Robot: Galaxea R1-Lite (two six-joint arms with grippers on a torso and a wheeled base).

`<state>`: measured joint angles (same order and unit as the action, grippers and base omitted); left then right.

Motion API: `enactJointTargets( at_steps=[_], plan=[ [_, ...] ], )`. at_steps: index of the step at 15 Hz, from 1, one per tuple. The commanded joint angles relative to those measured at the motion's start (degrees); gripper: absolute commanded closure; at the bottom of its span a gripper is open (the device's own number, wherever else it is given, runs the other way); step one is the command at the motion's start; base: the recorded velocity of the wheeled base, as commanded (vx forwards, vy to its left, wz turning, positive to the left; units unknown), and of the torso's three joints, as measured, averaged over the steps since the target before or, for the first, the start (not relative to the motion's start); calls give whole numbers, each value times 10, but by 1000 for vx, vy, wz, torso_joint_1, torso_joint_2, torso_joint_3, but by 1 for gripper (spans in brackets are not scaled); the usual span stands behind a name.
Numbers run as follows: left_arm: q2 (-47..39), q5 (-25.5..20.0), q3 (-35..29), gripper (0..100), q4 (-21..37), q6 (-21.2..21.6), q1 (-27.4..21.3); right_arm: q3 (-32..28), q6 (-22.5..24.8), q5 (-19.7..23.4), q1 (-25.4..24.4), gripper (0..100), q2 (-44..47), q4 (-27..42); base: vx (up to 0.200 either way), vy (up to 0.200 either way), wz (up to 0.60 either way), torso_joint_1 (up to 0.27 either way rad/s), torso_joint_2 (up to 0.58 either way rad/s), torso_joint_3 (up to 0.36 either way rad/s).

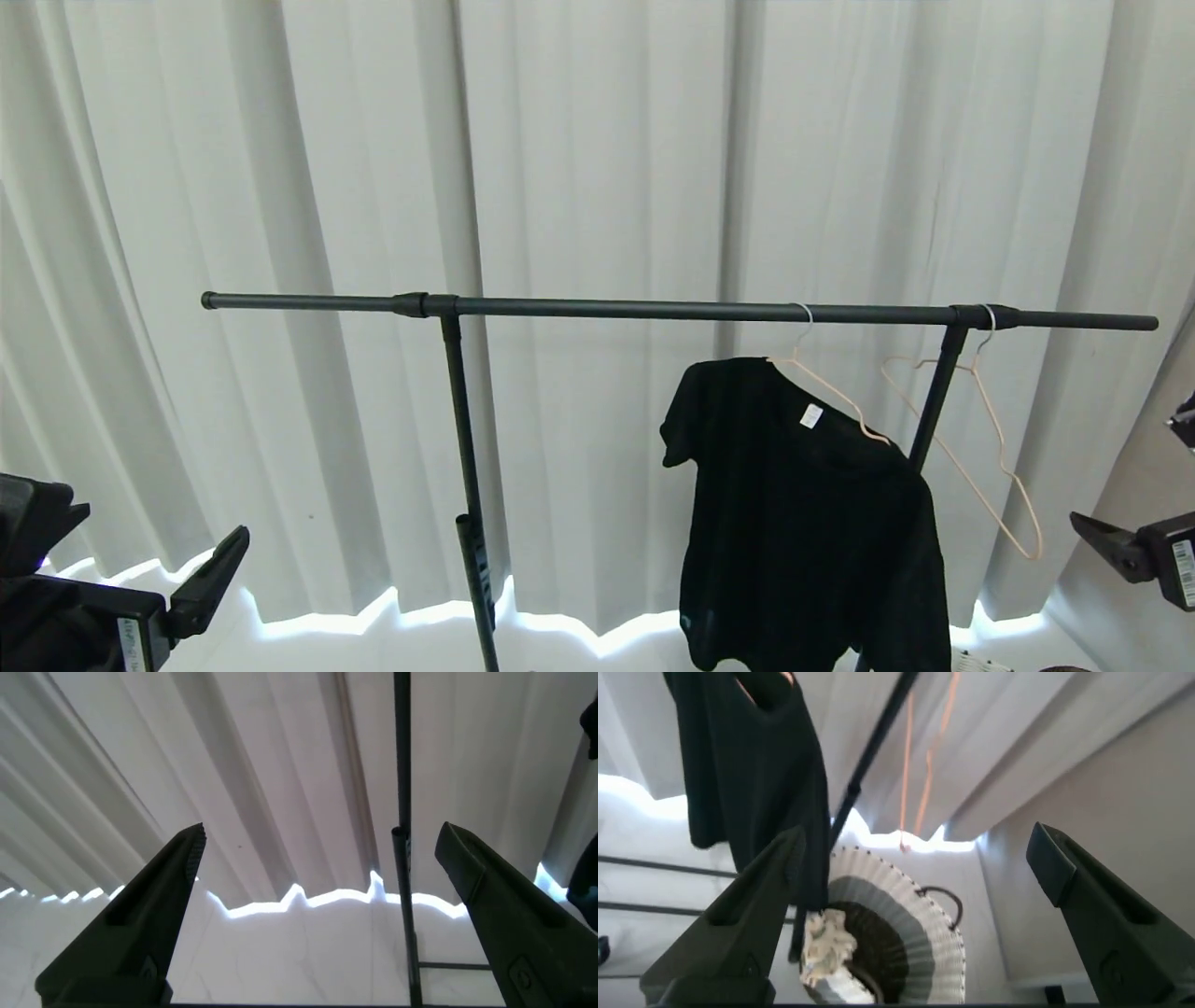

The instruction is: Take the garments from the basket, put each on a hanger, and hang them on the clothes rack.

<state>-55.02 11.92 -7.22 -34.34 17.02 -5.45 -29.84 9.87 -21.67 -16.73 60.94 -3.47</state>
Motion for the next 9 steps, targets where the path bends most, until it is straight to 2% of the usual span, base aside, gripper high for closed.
enactJointTargets(
  at_steps=[1,6,9],
  plan=[
    [6,0,1,0,1,0,4,1,3,-1,35,0,-6,-4,-200,0,0,-2,7,2],
    [9,-1,10,0,2,9,4,24,3,-2,48,0,-9,-40,-200,0,0,2,6,4],
    [12,-2,16,0,2,11,4,46,4,-1,48,0,-10,-67,0,0,0,0,0,0]
  ],
)
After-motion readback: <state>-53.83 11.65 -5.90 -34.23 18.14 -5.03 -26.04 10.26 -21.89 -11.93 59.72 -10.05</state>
